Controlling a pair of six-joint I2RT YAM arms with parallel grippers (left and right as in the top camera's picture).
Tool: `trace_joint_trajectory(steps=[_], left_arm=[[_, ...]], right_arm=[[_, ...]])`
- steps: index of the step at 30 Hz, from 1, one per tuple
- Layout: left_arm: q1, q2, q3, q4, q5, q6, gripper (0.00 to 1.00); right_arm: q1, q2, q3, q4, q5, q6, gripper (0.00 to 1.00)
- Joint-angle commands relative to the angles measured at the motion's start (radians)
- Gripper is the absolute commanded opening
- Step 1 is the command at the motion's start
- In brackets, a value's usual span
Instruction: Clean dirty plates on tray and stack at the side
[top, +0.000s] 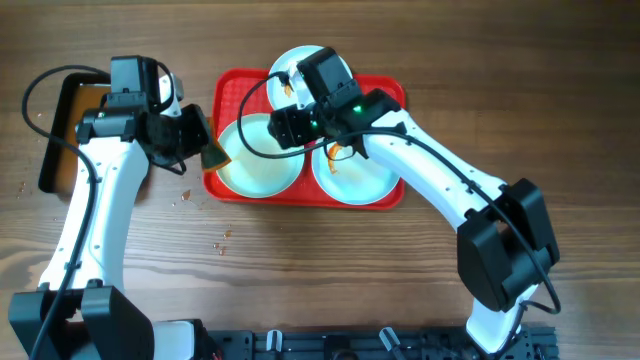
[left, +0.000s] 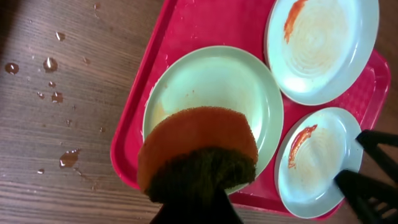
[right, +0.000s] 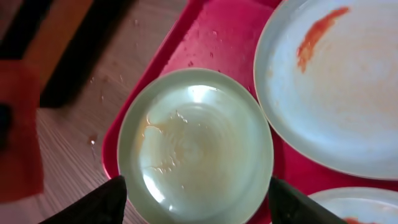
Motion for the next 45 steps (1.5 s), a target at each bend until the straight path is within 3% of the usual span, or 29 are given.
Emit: trace_joint_trajectory(steps=[1,4,22,26,30,36,37,45], left_arm=[[0.002,0.004,0.009,0.001,0.016,-0.005,0.04],[0.002,0.004,0.009,0.002,0.016,-0.005,0.04],[0.002,0.004,0.009,0.008,0.016,-0.005,0.04],[0.002,0.004,0.009,0.008,0.016,-0.005,0.04],[0.002,0.004,0.009,0.008,0.016,-0.005,0.04],[0.002,0.004,0.009,0.008,0.016,-0.005,0.04],[0.002,0.004,0.009,0.005,0.016,-0.005,0.04],[0.002,0.004,0.009,0.001,0.016,-0.005,0.04]], right_arm=[[0.004,0.048,0.002,0.033,0.014,0.089,0.73],[0.004,0.114,0.002,0.02,0.052,0.084,0.68],[0.072,0.285,0.002,0.06,0.134,0.086,0.66],[0.095,0.29,0.002,0.061,0.191,0.094,0.56],[0.095,0.29,0.002,0.061,0.193,0.113,0.27],[0.096,0.31,0.002,0.043,0.221,0.138,0.24],[0.096,0.322,0.002,0.045,0.221,0.14,0.07],[0.086,0.272,0.114,-0.039,0.234,0.164,0.04]])
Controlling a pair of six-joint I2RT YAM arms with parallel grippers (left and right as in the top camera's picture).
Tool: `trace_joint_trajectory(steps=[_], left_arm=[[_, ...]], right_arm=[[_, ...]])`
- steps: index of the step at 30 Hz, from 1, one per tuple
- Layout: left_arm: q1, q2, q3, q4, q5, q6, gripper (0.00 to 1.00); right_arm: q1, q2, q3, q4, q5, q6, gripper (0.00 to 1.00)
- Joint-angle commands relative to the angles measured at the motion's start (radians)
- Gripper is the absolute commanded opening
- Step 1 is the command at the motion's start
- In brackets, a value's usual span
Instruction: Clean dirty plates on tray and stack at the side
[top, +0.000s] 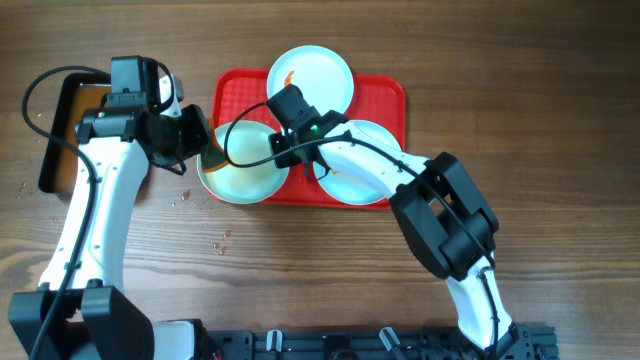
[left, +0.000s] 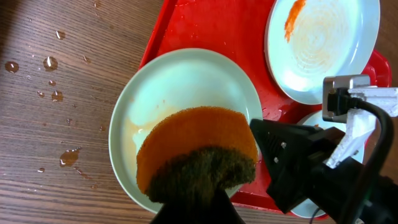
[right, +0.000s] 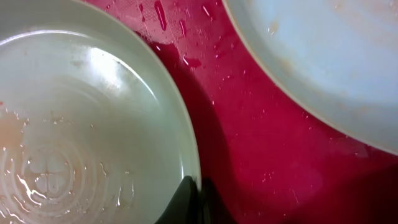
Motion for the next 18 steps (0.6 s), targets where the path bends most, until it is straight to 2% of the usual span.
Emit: trace_joint_trajectory(steps=[1,9,12,18], left_arm=[[0.002,0.004,0.009,0.002,0.016,-0.005,0.04],[0.002,0.004,0.009,-0.001,0.016,-0.005,0.04],[0.002,0.004,0.009,-0.001,0.016,-0.005,0.04],[0.002,0.004,0.009,-0.001,0.016,-0.005,0.04]], right_arm=[[-0.011,-0.013,0.097,-0.058,0.034,0.011,0.04],[-0.185,-0.239,0.128,-0.117,0.067,0.014,0.04],[-0.315,-0.292,0.128,-0.185,0.068,0.022,0.04],[-0.628,-0.301,0.114,-0.346,0.139,0.129,0.04]])
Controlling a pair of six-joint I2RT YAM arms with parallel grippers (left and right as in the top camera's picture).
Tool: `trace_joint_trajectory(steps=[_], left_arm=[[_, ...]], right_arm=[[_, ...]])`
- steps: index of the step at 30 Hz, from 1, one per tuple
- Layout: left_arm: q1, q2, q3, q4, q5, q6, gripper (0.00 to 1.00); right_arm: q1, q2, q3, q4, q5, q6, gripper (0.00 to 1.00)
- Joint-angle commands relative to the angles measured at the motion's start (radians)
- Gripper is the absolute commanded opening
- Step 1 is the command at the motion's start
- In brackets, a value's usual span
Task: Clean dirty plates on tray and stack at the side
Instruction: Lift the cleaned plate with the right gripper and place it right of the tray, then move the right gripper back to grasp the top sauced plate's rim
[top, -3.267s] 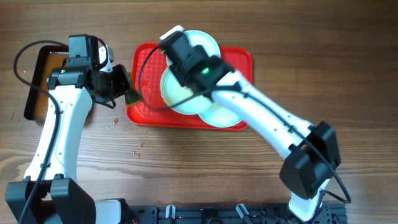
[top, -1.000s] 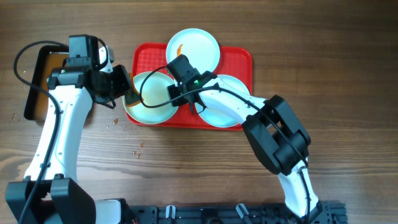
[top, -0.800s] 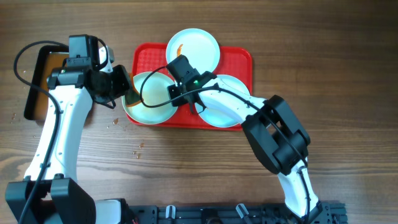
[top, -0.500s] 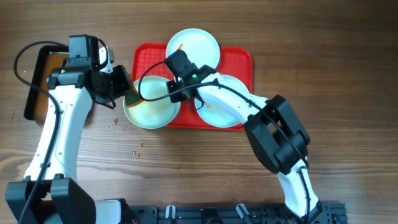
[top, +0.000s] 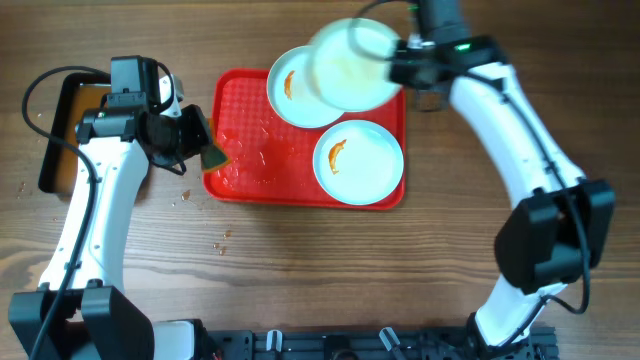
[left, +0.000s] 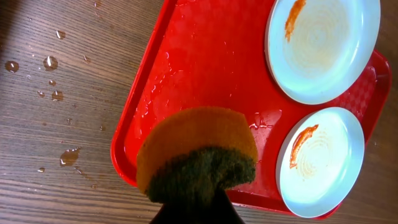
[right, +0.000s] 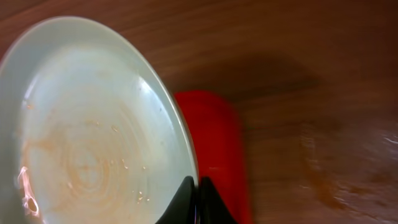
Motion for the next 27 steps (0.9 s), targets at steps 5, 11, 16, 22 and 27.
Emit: trace_joint_trajectory(steps=[5,11,16,22,27], left_arm=[[0.002,0.004,0.009,0.0,0.016,-0.005,0.04],[0.002,0.004,0.009,0.0,0.016,-0.005,0.04],[0.002,0.004,0.009,0.001,0.016,-0.005,0.04],[0.002,0.004,0.009,0.012,0.016,-0.005,0.04],[0.002,0.004,0.009,0.02,0.016,-0.005,0.04]], right_arm=[[-0.32,0.01,-0.035,-0.045,0.126,0.103,0.04],[-0.412,0.093,-0.103,-0.023,0.116,0.098,0.04],[-0.41,0.13,-0.104,0.0,-0.031,0.016,0.49],[-0.356,0.129,-0.104,0.037,-0.523,-0.204,0.79],[-0.085,0.137,-0.104,0.17,-0.489,-0.199,1.0]])
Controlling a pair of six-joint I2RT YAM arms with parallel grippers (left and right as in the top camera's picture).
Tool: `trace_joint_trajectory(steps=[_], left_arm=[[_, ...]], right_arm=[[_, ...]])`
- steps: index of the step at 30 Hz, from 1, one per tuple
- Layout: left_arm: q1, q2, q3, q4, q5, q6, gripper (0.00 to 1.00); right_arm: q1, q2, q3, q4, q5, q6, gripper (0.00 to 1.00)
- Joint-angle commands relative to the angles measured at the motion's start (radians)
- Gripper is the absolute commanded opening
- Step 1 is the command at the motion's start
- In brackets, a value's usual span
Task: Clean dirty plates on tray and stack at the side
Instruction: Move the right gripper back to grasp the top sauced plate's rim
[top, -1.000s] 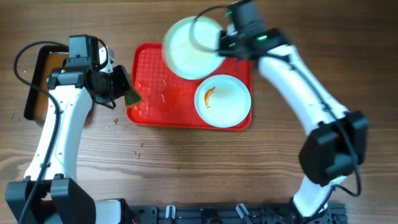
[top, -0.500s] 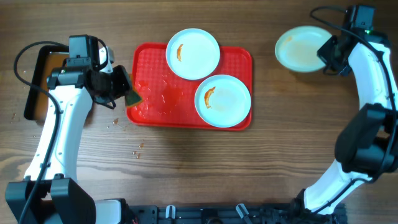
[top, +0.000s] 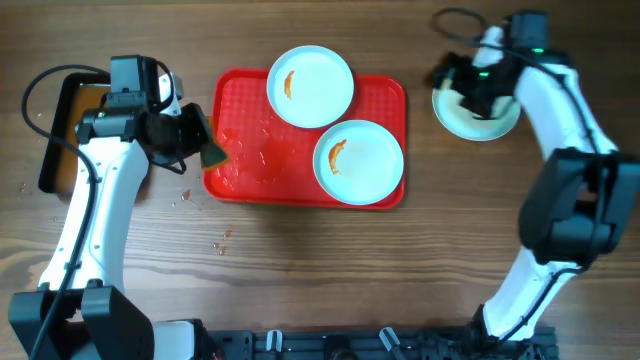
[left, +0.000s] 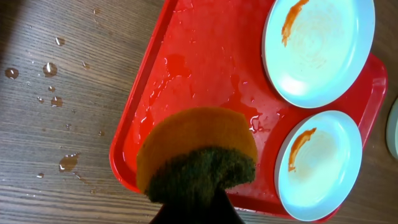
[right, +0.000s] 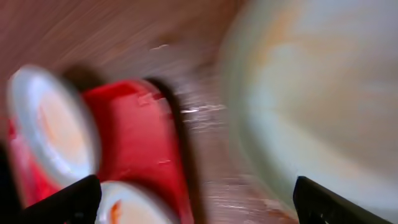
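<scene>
The red tray (top: 250, 160) carries two pale plates smeared with orange sauce, one at the far edge (top: 310, 72) and one at the near right (top: 358, 160); both show in the left wrist view (left: 317, 53) (left: 320, 165). A third, wiped plate (top: 480, 128) lies on the table right of the tray. My right gripper (top: 478, 88) hovers over it, open; its view is blurred, with the plate (right: 311, 93) under the wide-apart fingers (right: 196, 205). My left gripper (top: 192, 140) is shut on an orange and green sponge (left: 196, 149) at the tray's left edge.
A dark container with an orange inside (top: 70, 110) sits at the far left of the table. Water drops (left: 50, 68) lie on the wood left of the tray, and the tray's left half (left: 199, 74) is wet.
My right gripper held the wiped plate in the air over the tray's far right corner. Now that plate lies on the table right of the tray and the gripper is open. The left arm barely moved.
My right gripper was open above the wiped plate in the tray's left half. Then it was shut on that plate's rim, the plate hanging over the tray's left edge. Then it held the plate aloft at the far right. Now the plate rests beside the tray, let go.
</scene>
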Motion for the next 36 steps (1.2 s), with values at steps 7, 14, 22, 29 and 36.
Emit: trace_joint_trajectory(steps=[7,14,22,29,36], left_arm=[[0.002,0.004,0.008,-0.013,0.016,-0.005,0.04],[0.002,0.004,0.008,-0.012,0.016,-0.005,0.04],[0.002,0.004,0.008,-0.009,0.016,-0.005,0.04],[0.002,0.017,0.005,-0.01,0.016,-0.005,0.04],[0.002,0.042,-0.013,-0.008,0.016,-0.005,0.04]], right_arm=[[0.474,0.148,-0.004,0.344,0.534,0.195,0.99],[0.476,0.231,-0.004,0.407,0.489,0.187,0.94],[0.513,0.249,-0.004,0.447,0.325,0.137,0.27],[0.582,0.249,-0.003,0.425,0.192,0.082,0.25],[0.644,0.248,0.058,0.222,0.21,-0.007,0.25]])
